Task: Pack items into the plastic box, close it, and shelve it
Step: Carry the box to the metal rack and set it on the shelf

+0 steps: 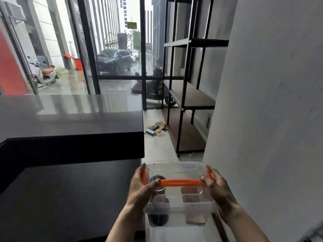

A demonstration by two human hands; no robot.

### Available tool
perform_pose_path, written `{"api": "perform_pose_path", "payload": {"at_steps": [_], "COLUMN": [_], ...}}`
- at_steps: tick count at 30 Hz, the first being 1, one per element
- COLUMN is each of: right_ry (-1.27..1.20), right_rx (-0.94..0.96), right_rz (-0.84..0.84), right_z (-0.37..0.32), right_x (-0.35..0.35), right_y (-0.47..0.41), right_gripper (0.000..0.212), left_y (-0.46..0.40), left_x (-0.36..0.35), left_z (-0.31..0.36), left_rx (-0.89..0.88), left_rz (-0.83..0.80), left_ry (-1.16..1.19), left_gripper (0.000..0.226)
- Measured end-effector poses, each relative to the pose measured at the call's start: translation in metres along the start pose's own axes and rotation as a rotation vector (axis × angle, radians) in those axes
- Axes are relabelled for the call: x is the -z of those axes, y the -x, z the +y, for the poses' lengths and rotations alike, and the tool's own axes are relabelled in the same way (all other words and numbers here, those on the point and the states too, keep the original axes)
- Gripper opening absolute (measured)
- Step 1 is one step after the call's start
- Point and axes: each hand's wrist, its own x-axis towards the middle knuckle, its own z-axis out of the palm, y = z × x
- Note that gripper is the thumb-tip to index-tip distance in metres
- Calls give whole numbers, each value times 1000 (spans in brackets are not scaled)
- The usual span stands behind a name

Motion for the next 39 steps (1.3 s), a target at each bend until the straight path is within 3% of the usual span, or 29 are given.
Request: {"api": "perform_pose_path", "payload": {"at_steps": [11,18,24,32,39], "right_ry": [22,5,-10,-17,41], "right_rx": [-1,13,32,44,70], "right_rz": [164,144,39,-89,-135], "right_z": [-36,-49,-104,-151,-181], "right_x": [25,37,41,-9,-104], "right_y": [-195,-375,-544,-727,-894], "right_gripper": [57,57,60,58,60], "left_y": [-211,-369,-513,-683,-863], "left_x": [-100,-173,-221,-227,-194], "left_z": [18,15,48,58,29], "left_rx": [11,-18,-1,7,24], "left_rz": [-132,-77,-21,77,129], "left_ry": [43,-1,-23,-15,31], "left_gripper": [88,89,91,90,91]}}
